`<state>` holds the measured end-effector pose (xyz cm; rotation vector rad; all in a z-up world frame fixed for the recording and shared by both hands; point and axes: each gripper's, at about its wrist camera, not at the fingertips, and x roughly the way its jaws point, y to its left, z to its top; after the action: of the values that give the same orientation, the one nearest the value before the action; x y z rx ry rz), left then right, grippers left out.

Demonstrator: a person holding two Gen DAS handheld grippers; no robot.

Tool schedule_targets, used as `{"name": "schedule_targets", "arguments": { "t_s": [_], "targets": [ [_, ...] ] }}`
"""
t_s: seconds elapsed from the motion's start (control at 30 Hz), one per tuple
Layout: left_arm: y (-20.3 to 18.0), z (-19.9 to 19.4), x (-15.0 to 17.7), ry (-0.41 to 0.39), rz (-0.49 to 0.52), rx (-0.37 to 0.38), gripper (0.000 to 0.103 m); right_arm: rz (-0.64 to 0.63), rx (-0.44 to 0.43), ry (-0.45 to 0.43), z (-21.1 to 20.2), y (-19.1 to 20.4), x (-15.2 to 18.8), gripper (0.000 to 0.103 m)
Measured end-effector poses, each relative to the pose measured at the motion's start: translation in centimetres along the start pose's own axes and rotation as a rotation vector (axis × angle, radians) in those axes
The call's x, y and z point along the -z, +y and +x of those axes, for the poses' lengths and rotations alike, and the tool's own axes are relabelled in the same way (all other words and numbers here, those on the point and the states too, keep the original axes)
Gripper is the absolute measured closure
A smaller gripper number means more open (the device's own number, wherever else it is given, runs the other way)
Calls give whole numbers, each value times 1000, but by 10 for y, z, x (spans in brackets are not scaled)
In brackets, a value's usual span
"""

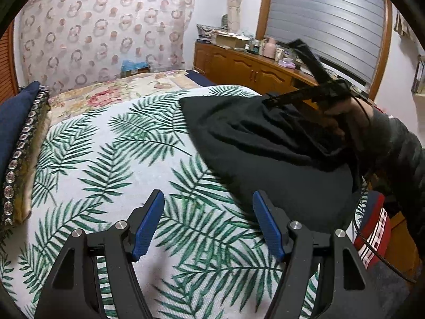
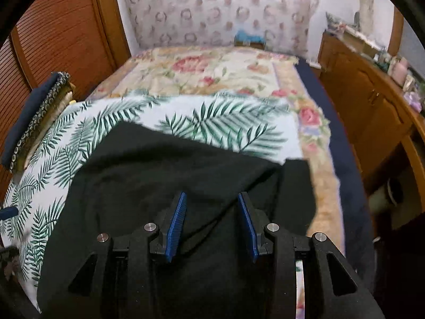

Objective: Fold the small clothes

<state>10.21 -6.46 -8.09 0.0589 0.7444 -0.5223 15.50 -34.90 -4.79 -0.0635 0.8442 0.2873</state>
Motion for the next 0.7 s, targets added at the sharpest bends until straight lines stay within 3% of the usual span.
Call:
{"name": "schedule_targets", "arguments": {
  "t_s": [0.07,0.13,0.23,0.37,0.47,0.53,0.6,0.7],
  "targets": [
    [-3,4,1,11,3,6,33,10,-20,11,6,-3,-3,66],
    [-5,5,3,20,5,11,33,-14,-36,-2,4,-5,-14,95],
    [-9,6,5,29,9,18,33,-60,12,-62,-8,-6,-22,99],
    [-14,7,7,34,14,30,33,-40,190,-123,-30,-19,-31,99],
    [-19,7,8,38,22,36,33,-13,249,-118,-33,-32,-32,98],
    [-21,7,8,42,26,38,33,-12,283,-107,-34,-33,-30,78],
    [-24,7,9,43,31,40,33,-13,268,-111,-40,-32,-23,65],
    [-26,7,9,43,33,45,33,-28,232,-148,-60,-19,-3,63]
  ]
}}
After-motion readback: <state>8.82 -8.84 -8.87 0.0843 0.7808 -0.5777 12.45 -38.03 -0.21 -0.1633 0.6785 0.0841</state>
